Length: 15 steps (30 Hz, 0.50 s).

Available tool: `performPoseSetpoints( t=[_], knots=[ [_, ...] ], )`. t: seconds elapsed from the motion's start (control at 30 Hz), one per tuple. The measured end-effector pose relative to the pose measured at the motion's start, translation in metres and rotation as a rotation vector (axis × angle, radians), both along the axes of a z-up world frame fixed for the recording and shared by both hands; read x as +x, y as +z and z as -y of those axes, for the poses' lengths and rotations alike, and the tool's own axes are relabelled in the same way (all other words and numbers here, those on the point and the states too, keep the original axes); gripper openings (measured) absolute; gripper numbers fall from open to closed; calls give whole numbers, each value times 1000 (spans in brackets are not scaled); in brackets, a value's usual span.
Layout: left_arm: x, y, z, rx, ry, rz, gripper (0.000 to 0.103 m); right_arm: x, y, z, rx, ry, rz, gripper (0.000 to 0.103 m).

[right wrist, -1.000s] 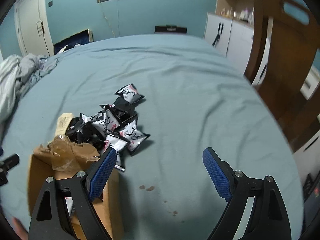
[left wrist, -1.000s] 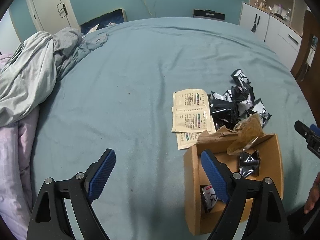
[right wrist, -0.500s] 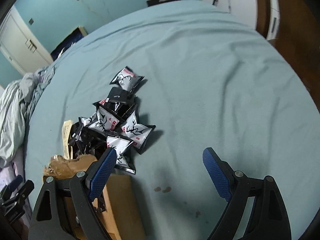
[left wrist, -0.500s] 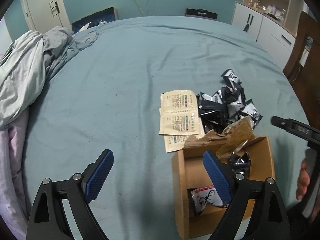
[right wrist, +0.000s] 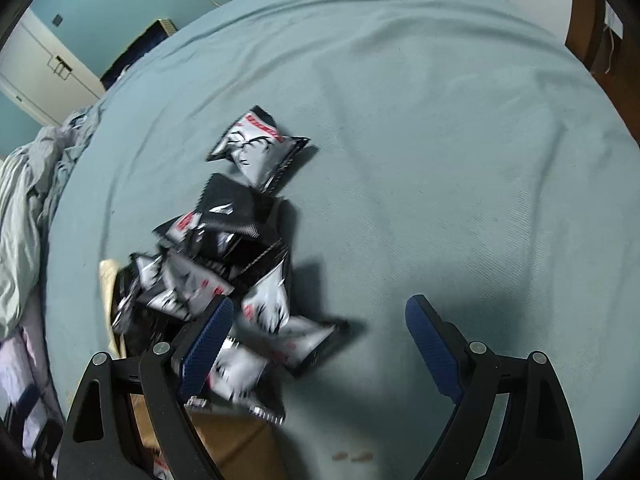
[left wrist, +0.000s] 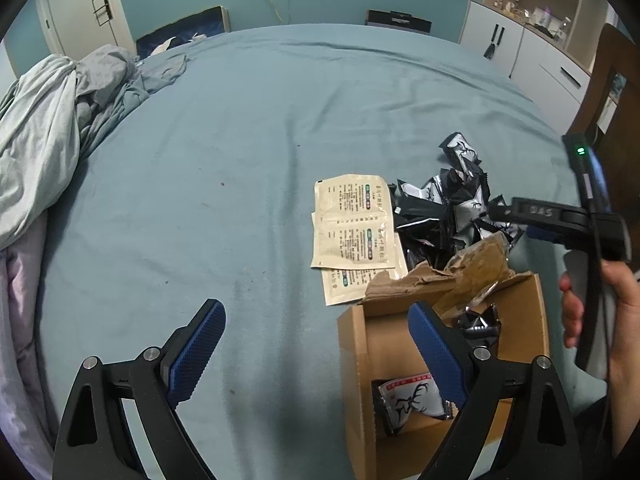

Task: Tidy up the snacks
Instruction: 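Grasp a black-and-white snack packet from the pile with the right tool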

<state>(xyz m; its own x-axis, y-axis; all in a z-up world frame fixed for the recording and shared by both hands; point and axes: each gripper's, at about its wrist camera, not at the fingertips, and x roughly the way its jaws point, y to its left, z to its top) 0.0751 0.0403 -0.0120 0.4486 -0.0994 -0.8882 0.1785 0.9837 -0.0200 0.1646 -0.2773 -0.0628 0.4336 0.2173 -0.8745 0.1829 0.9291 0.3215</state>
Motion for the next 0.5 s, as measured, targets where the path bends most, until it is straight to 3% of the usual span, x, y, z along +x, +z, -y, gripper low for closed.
performPoseSetpoints(
  t=[0.23,0.33,0.37,0.43,0.5],
  knots=[
    [0,-1,-1,-10,9,-7,94,15,-8,-9,-59,41,13,87],
    [-1,0,-2,-18,11,-9,94,11,-6,-24,-119,81,18,59],
    [-1,1,-2,-20,12,-7,94,10,-4,-27,-126,93,20,45],
    [-1,3,-3,-19,12,4,94,8,-2,-29,-85,102,25,24],
    [-2,3,-4,-17,12,18,94,2,3,-26,-57,84,48,17]
  ],
)
